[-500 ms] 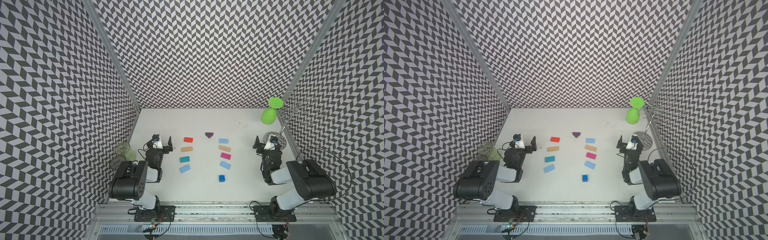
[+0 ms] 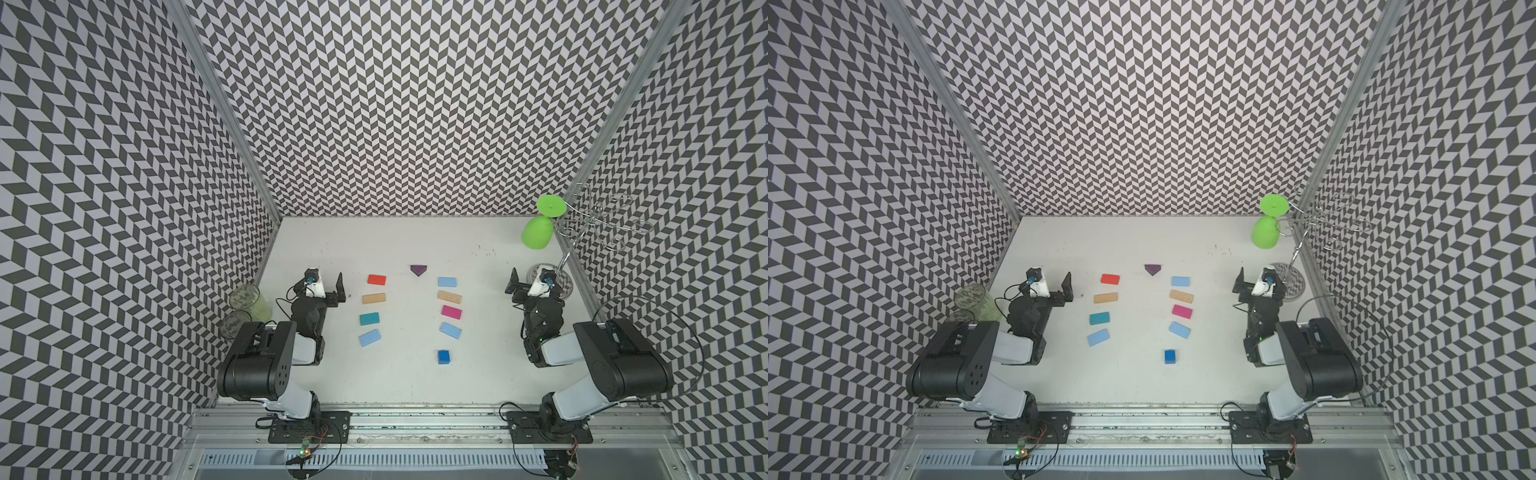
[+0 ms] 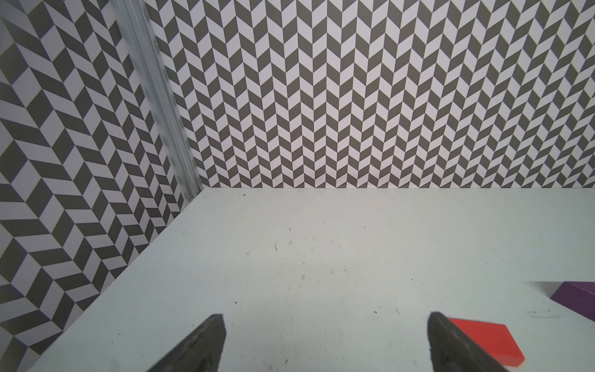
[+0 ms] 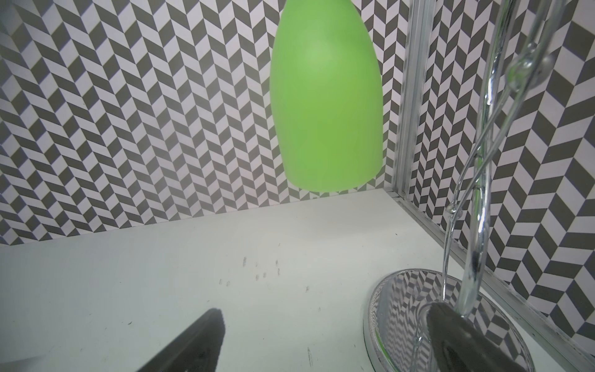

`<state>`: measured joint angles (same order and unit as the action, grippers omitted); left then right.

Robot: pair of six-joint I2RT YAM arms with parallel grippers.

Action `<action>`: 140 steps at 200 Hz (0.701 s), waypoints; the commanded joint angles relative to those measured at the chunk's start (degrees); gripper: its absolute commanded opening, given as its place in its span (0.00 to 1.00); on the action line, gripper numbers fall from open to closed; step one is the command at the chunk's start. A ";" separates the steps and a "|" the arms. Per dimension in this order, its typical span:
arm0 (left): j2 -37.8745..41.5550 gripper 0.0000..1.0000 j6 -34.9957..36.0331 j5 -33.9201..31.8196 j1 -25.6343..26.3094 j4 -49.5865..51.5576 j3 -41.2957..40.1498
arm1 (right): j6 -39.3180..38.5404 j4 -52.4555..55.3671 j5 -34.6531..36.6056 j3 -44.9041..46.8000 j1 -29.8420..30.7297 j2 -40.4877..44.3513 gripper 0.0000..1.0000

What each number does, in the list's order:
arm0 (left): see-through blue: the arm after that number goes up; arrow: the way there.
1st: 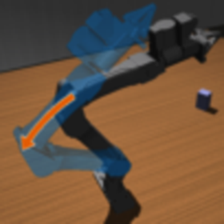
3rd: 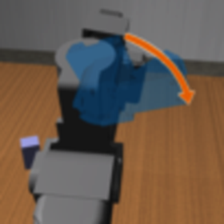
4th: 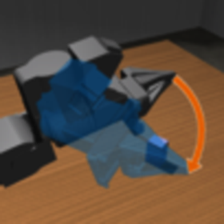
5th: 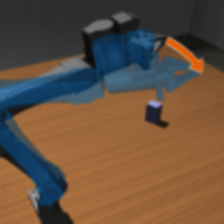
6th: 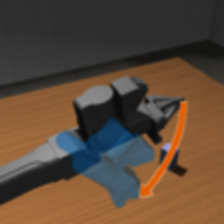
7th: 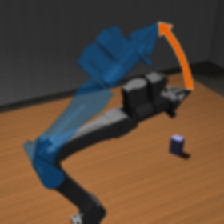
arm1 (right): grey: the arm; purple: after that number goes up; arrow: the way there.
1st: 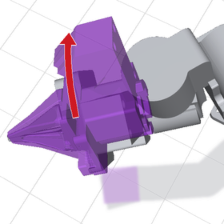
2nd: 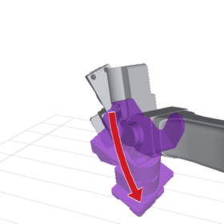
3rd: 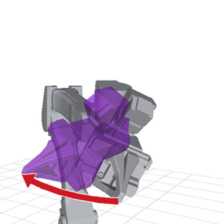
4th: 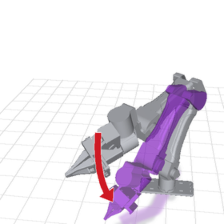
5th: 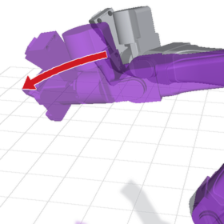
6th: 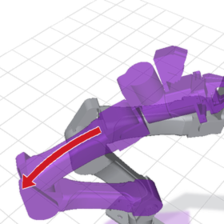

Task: Assemble a heart with building blocks
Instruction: Move the building block to the center of the board.

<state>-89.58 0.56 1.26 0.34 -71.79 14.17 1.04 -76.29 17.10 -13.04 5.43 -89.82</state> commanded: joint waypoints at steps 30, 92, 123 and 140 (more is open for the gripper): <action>-0.03 0.99 0.33 0.63 -0.34 -0.47 0.84 | -0.29 -2.99 -0.23 -0.15 -0.20 -0.28 0.99; -0.52 0.99 -0.06 1.60 -0.87 -1.50 0.77 | 0.30 -1.87 -1.17 -0.30 -0.69 -0.15 0.99; -0.15 0.99 0.14 1.56 -0.78 -0.63 0.87 | 0.40 3.97 -3.54 -1.24 -1.46 2.07 0.99; 2.21 0.99 0.11 1.95 -0.78 0.60 0.86 | -2.07 10.63 -2.92 -4.14 -0.21 5.55 1.00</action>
<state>-89.58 0.40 2.04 -0.05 -71.92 14.17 1.04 -70.65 14.92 -14.20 4.34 -88.29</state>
